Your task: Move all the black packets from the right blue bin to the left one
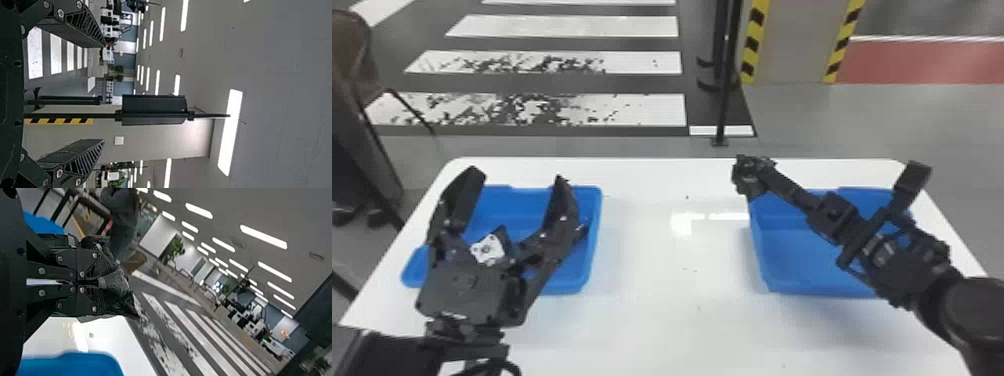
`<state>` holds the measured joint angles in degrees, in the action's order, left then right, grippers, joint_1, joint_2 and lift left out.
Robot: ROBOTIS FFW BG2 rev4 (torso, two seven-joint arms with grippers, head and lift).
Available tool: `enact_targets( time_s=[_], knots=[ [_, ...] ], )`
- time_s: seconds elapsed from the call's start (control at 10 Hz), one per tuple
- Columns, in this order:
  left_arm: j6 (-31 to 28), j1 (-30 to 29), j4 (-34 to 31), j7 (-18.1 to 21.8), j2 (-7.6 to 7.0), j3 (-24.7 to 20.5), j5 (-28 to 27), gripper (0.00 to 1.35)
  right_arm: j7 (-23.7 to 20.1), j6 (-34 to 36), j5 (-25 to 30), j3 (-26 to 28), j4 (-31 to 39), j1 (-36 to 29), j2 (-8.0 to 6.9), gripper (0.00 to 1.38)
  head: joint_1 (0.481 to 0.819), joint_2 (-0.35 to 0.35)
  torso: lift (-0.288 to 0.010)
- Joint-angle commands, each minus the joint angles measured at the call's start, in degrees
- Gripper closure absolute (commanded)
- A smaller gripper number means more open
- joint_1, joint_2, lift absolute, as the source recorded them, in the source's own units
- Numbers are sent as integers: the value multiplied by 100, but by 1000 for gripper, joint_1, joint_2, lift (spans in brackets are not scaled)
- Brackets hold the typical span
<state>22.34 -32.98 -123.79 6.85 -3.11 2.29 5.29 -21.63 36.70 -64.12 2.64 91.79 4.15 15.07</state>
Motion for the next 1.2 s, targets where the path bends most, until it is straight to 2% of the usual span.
enact_targets(
  time_s=[0.0, 0.1, 0.2, 0.4, 0.7, 1.1],
  knots=[
    [-82, 50, 25, -8, -23, 90, 42, 183, -105, 42, -992, -561, -101, 190, 5, 1145, 695, 41, -140],
    [-181, 78, 25, 1, -50, 159, 179, 188, -210, 168, -1381, -938, -130, 303, 40, 1145, 690, 57, -140],
    [-392, 106, 25, 1, -67, 228, 419, 190, -272, 225, -1838, -1395, -59, 387, 67, 1145, 681, 103, -140],
    [-406, 162, 25, 1, -102, 342, 430, 206, -281, 337, -2169, -1829, -31, 584, 75, 1145, 677, 190, -140],
    [-701, 246, 25, 106, -138, 445, 510, 206, -298, 337, -2340, -2184, 25, 683, 84, 1145, 674, 225, -140],
    [-954, 317, 25, 264, -181, 536, 739, 206, -289, 309, -2398, -2481, -31, 753, 111, 1145, 687, 247, -140]
  ],
)
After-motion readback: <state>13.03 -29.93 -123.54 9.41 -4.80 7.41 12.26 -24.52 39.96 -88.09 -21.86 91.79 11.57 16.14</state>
